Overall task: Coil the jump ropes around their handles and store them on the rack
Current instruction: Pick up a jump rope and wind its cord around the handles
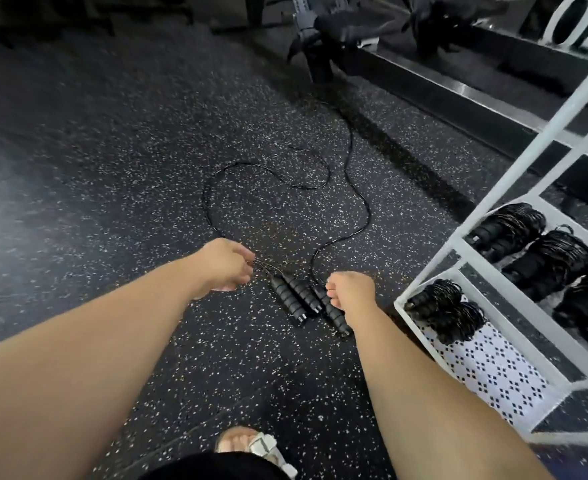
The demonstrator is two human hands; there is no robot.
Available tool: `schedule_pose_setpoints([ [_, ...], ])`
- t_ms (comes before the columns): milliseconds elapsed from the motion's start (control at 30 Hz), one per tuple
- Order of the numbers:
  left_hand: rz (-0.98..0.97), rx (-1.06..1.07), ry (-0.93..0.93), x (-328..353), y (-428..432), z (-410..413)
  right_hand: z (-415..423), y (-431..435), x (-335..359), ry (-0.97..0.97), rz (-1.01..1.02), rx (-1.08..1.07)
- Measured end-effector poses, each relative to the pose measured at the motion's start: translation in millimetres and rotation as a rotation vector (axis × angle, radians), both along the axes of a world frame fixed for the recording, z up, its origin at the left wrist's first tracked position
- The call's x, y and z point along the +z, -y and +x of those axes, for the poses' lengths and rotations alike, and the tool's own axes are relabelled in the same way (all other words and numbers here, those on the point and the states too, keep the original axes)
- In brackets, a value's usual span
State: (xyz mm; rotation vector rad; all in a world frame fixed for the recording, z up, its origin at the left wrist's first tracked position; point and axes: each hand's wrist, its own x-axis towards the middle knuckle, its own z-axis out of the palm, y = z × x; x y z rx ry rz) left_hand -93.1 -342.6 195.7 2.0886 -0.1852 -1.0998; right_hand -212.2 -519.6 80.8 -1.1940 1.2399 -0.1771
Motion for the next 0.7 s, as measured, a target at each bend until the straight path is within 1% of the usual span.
schedule_pose_setpoints([
  [33,-0.001,0.029,-0.029,-5,-5,4,9,-2,-9,-0.033,-0.008,0.029],
  [100,-0.012,0.068,-0.016,-27,-16,20,27,-6,-28,-0.118,-0.049,0.126],
  [133,0.0,0.064,0.0,-39,-20,26,36,-8,-37,-0.162,-0.096,0.184],
  [233,0.06,0.054,0.057,-72,-31,43,62,-13,-64,-0.277,-0.317,0.372],
  [267,0.067,0.045,0.048,-84,-34,51,71,-14,-72,-0.318,-0.39,0.438],
  [367,0.1,0.004,-0.021,-109,-40,67,97,-16,-98,-0.426,-0.491,0.589],
  [467,0.103,0.025,-0.063,-138,-49,80,116,-17,-123,-0.601,-0.618,0.797],
  [533,0.107,0.037,-0.089,-155,-56,84,123,-18,-137,-0.708,-0.658,0.9],
  [633,0.141,0.067,-0.078,-174,-66,89,125,-20,-153,-0.83,-0.72,0.938],
  [700,0.147,0.086,-0.088,-180,-72,90,124,-24,-159,-0.85,-0.754,0.932],
])
